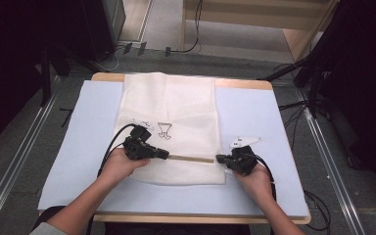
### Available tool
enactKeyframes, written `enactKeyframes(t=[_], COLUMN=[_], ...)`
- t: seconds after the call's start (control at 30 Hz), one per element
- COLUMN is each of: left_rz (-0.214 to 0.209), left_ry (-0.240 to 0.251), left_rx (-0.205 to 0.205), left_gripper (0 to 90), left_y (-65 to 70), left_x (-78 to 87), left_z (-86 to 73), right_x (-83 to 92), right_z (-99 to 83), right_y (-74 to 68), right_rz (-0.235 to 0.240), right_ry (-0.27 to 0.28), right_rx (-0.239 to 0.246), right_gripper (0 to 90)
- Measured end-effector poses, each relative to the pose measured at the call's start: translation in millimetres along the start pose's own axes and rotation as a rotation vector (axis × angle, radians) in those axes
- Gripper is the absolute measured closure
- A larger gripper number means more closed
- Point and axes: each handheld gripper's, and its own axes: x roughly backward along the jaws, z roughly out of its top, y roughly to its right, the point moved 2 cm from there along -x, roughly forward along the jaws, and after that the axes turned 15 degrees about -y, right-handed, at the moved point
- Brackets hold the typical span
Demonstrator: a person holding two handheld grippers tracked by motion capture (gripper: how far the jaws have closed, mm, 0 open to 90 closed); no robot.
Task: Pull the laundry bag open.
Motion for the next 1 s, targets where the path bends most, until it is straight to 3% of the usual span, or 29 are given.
enactKeyframes(t=[1.0], left_rz=[-0.001], left_ry=[-0.002], left_rx=[0.034], left_gripper=[88.8], left_y=[-13.8], left_x=[22.8], left_z=[-19.1], right_x=[0.1], right_z=[0.6], right_y=[0.1], right_rz=[-0.005], right_ry=[-0.005], right_rx=[0.008], right_gripper=[90.0])
